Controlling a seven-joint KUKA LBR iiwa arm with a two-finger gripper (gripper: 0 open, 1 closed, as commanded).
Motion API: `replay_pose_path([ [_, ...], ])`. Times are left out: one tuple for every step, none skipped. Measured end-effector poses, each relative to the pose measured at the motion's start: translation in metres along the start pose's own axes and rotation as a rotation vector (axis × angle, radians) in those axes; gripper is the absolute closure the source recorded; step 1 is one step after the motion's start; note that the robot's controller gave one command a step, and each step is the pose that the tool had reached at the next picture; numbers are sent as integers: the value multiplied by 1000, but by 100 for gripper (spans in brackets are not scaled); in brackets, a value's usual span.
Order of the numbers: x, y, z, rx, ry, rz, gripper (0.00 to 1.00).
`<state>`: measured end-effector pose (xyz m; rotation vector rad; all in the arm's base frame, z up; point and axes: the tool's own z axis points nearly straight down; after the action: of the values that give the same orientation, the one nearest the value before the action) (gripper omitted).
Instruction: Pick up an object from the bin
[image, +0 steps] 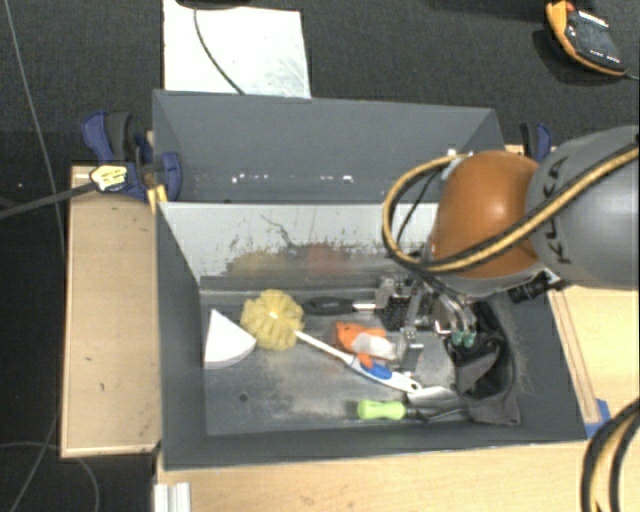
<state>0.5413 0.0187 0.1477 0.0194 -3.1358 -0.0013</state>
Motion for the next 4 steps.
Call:
replay_pose_path([
  [-2, 0, -5, 0, -9, 1, 0],
  [-19, 25, 76, -1, -2, 111, 0],
  [-6, 29, 17, -3, -14, 353, 0],
  [-9, 47, 47, -2, -2, 310, 0],
])
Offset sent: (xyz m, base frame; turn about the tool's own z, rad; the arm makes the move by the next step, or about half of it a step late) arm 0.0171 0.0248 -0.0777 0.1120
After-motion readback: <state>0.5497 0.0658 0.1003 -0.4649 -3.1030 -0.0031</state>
